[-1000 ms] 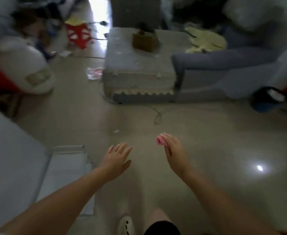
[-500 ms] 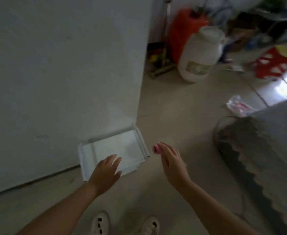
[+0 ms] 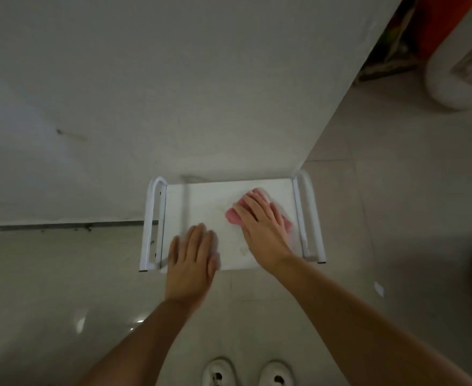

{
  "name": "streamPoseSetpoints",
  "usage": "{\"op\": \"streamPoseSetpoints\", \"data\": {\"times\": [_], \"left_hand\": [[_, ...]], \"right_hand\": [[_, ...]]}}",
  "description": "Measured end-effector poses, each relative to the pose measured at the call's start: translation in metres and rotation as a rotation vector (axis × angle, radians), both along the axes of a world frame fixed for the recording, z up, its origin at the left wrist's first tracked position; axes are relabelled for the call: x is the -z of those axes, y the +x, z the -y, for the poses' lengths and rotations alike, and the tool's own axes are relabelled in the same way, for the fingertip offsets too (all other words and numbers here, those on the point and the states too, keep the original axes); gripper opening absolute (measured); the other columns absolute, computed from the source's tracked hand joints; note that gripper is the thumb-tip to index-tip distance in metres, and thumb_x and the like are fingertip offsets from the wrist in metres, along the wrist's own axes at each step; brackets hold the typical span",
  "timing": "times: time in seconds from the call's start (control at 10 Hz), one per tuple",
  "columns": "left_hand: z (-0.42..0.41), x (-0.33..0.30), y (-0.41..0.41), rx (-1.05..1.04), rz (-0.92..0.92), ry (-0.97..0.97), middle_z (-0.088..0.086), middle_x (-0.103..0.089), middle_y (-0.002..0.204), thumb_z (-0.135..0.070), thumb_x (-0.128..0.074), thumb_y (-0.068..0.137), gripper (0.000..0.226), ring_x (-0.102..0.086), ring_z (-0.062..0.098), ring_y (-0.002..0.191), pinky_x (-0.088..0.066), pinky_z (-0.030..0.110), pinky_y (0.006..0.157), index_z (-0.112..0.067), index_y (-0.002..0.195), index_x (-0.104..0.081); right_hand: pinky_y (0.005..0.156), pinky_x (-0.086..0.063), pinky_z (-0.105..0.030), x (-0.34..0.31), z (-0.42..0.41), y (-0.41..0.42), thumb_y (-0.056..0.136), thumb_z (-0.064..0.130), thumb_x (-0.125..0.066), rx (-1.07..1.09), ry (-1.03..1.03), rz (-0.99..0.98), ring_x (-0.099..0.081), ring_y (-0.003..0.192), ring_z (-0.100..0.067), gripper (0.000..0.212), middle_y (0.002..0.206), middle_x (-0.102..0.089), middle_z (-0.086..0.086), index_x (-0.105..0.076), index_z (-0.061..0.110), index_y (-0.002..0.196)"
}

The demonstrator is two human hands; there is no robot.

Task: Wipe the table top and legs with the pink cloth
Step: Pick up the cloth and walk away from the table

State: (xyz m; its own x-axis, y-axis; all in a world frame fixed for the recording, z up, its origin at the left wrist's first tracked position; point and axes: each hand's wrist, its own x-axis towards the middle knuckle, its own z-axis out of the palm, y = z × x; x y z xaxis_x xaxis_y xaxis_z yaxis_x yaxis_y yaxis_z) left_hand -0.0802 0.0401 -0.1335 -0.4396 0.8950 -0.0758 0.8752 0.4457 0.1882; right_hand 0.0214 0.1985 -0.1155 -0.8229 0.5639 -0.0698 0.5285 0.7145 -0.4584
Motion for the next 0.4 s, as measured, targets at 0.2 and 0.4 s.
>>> {"op": "streamPoseSetpoints", "data": {"times": [0.2, 0.4], "left_hand": [[0.001, 0.003, 0.004, -0.036, 0.018, -0.001, 0.017, -0.042, 0.14, -0.032, -0.023, 0.095, 0.048, -0.027, 0.028, 0.134, -0.019, 0.05, 0.109, -0.01, 0.135, -0.038], [0.002, -0.059, 0.0, -0.094, 0.124, -0.035, 0.014, -0.052, 0.132, -0.034, -0.026, 0.086, 0.053, -0.049, 0.029, 0.122, -0.043, 0.047, 0.094, -0.01, 0.129, -0.045]], "right_hand": [[0.114, 0.005, -0.043, 0.008, 0.004, 0.008, 0.095, 0.044, -0.028, -0.096, 0.146, 0.159, -0.005, 0.145, -0.024, 0.057, 0.157, -0.016, -0.006, -0.019, 0.022, 0.147], [0.11, 0.013, -0.046, -0.072, 0.001, 0.005, 0.084, 0.063, -0.002, -0.163, 0.041, 0.316, 0.019, 0.143, -0.021, 0.076, 0.158, 0.006, -0.001, -0.001, 0.024, 0.149]]}}
